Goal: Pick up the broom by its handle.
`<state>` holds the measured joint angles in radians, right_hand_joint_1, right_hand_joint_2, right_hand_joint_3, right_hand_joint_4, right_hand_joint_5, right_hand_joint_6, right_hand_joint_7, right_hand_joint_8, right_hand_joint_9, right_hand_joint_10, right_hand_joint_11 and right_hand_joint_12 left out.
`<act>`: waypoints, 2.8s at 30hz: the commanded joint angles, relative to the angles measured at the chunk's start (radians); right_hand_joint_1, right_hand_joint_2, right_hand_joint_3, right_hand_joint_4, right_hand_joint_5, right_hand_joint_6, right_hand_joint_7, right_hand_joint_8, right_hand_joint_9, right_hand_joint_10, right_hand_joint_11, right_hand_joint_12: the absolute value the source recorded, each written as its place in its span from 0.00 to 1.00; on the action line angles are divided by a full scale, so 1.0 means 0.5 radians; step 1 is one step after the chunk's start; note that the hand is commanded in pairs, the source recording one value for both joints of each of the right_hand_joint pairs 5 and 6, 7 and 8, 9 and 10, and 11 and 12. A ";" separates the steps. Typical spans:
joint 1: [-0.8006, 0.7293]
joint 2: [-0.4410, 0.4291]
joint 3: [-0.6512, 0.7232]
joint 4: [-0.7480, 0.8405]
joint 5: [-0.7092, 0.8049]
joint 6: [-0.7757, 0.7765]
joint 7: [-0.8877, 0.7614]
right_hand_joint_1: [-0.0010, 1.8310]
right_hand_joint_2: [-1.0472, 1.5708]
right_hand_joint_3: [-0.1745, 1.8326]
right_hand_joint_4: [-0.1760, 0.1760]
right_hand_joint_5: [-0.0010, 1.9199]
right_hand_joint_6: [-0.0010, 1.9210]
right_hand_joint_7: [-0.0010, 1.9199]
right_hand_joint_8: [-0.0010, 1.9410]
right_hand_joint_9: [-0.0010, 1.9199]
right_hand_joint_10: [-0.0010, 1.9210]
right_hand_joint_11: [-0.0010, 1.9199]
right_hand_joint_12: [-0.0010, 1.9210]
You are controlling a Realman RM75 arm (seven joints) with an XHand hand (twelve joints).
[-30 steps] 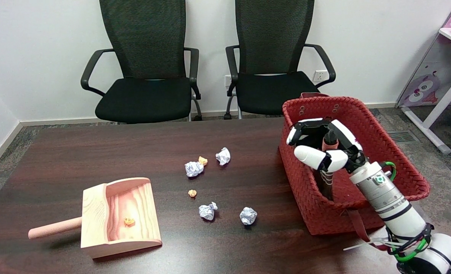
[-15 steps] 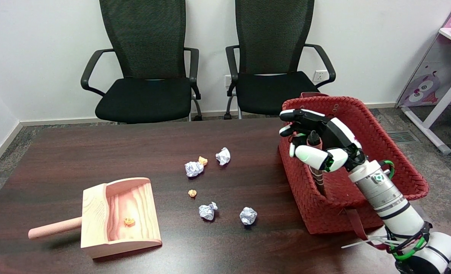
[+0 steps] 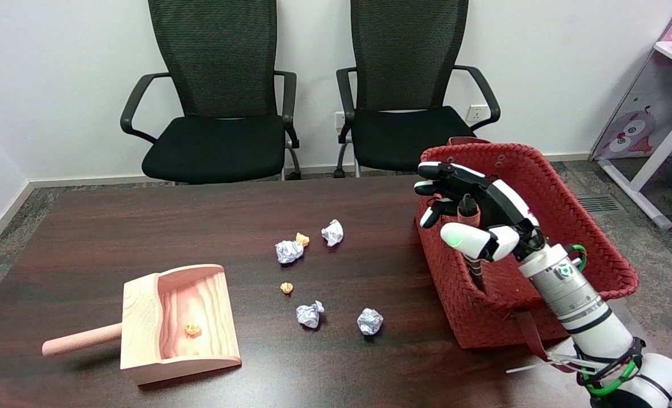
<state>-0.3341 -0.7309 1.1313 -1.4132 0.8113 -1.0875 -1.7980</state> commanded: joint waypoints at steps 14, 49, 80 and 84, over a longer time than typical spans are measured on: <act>-0.226 -0.017 0.029 -0.161 0.019 -0.034 -0.006 0.48 0.48 0.50 0.00 0.16 0.16 0.16 0.16 0.29 0.29 0.52 0.52; -0.145 0.023 0.116 -0.364 0.241 0.137 -0.477 0.51 0.68 0.50 0.94 1.00 1.00 1.00 0.99 1.00 1.00 1.00 1.00; -0.074 0.063 0.565 -1.050 0.991 0.525 -1.387 0.53 0.99 0.54 1.00 1.00 1.00 1.00 0.99 1.00 1.00 1.00 1.00; -0.066 0.068 0.709 -1.094 1.052 0.515 -1.388 0.52 0.99 0.56 1.00 1.00 1.00 1.00 0.99 1.00 1.00 1.00 1.00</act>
<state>-0.3887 -0.7083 1.3366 -1.8190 1.1681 -0.8766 -2.3492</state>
